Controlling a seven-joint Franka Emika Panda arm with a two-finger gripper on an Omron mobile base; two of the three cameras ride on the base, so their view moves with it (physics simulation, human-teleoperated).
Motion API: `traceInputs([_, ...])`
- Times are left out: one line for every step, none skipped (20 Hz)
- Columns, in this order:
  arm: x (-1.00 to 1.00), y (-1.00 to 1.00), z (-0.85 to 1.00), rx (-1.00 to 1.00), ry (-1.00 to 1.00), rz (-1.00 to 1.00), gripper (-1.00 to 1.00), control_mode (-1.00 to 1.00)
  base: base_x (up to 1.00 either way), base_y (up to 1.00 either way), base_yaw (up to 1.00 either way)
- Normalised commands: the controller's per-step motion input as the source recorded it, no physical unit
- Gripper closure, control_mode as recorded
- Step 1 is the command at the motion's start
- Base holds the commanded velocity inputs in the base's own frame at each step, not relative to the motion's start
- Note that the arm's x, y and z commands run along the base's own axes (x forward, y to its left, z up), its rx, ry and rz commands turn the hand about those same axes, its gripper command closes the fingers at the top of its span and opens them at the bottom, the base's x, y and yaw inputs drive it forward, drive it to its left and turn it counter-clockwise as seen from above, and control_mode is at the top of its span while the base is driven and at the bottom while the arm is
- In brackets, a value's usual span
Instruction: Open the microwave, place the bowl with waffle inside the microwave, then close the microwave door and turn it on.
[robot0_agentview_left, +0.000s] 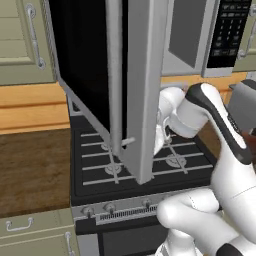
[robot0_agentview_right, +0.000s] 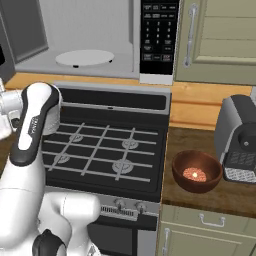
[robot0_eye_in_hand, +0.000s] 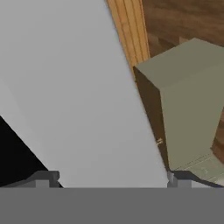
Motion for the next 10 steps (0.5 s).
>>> traceInputs([-0.08,1.0,-0.09,0.0,-0.16,0.01,-1.0,-1.0,0.0,0.0,0.0])
traceInputs([-0.08,1.0,-0.14,0.0,-0.12,0.0,-1.0,-1.0,0.0,0.0,0.0])
traceInputs([-0.07,0.95,-0.12,0.0,-0.09,0.0,-1.0,-1.0,0.0,0.0,0.0])
traceInputs([-0.03,0.98,-0.18,0.0,-0.09,0.0,-1.0,-1.0,0.0,0.0,0.0])
traceInputs([0.0,0.95,-0.16,0.0,-0.1,0.0,-1.0,-1.0,0.0,0.0,0.0])
traceInputs([0.0,0.83,-0.1,0.0,-0.1,0.0,-1.0,-1.0,0.0,0.0,0.0])
traceInputs([0.0,0.74,-0.07,0.0,-0.09,0.0,-1.0,-1.0,0.0,0.0,0.0])
traceInputs([0.0,0.71,-0.07,0.0,-0.07,0.0,-1.0,-1.0,0.0,0.0,0.0])
traceInputs([0.0,0.62,-0.09,0.0,-0.06,-0.01,-1.0,-1.0,0.0,0.0,0.0])
traceInputs([0.0,0.56,-0.12,0.0,-0.08,-0.01,-1.0,-1.0,0.0,0.0,0.0])
